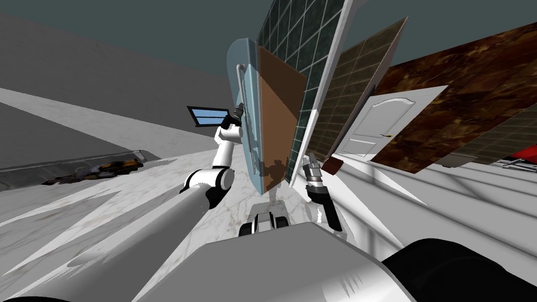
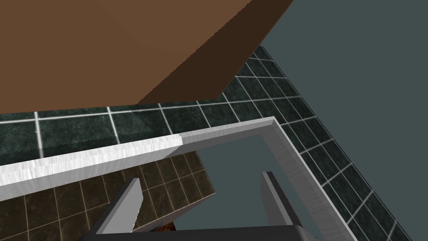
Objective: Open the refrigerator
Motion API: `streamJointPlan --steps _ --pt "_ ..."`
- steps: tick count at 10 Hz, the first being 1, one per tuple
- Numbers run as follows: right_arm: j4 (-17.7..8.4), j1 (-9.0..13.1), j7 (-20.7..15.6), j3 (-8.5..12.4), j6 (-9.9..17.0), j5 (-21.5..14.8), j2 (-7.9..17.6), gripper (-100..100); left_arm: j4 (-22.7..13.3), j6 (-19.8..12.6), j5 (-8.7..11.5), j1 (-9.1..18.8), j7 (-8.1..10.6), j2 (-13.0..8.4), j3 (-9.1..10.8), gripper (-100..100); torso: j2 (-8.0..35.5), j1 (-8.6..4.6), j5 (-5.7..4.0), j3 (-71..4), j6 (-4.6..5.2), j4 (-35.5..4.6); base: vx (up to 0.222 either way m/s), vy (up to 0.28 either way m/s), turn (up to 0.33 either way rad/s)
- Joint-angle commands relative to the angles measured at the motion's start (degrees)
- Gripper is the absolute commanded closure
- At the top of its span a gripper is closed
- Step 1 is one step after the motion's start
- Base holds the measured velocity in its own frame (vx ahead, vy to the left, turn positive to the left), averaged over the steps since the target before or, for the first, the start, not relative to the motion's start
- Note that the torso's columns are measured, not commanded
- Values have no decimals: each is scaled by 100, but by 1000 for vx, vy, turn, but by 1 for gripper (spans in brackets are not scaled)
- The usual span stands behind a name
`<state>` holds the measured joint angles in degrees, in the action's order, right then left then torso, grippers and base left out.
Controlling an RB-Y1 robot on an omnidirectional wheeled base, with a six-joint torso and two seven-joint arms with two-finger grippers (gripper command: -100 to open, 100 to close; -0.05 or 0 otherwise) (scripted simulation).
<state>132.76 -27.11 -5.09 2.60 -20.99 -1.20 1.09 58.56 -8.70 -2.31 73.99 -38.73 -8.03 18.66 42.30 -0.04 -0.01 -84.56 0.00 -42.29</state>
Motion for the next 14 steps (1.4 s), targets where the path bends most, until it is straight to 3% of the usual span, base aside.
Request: streamJointPlan --steps 1,4,5,7,8,9,10,11,12,13,14 --pt "0 0 0 0 0 0 0 0 -330 -88 -24 275 -49 3 17 -100 0 6 2 0 0 1 25 -5 18" --pt "0 0 0 0 0 0 0 0 -660 -218 -51 570 -96 3 23 -100 -3 3 1 -2 -1 1 34 -10 26" --pt "0 0 0 0 0 0 0 0 -603 -201 -54 528 -89 8 30 -100 -2 4 1 -2 0 1 9 -4 8" --pt "0 0 0 0 0 0 0 0 -606 -431 -51 753 -164 -32 120 -100 -25 6 1 -17 0 5 99 7 -16" --pt "0 -1 0 0 0 0 0 0 -652 -348 -33 701 -141 -29 79 -100 -51 8 1 -42 0 10 43 3 5" --pt "0 0 0 0 0 0 0 0 -627 -200 -55 539 -91 9 29 100 -46 11 5 -42 4 19 -71 -2 24" --pt "0 1 0 0 0 0 0 0 -638 -272 -60 666 -135 -22 51 100 -25 17 17 -20 3 36 -45 -3 5" --pt "0 1 0 0 0 0 0 0 -827 -130 -159 811 145 13 -205 100 -23 21 19 -12 2 27 31 183 60" --pt "0 0 0 2 0 0 2 0 -827 -130 -159 811 259 13 -205 100 -24 66 23 -13 2 12 15 238 -21" --pt "-1 1 0 2 0 0 2 0 -1021 -21 -247 954 417 58 -452 100 -33 77 36 -31 -12 7 -9 308 25" --pt "0 0 0 3 0 0 4 0 -1022 -21 -247 954 576 58 -452 100 -37 91 39 -34 -19 1 17 248 12"
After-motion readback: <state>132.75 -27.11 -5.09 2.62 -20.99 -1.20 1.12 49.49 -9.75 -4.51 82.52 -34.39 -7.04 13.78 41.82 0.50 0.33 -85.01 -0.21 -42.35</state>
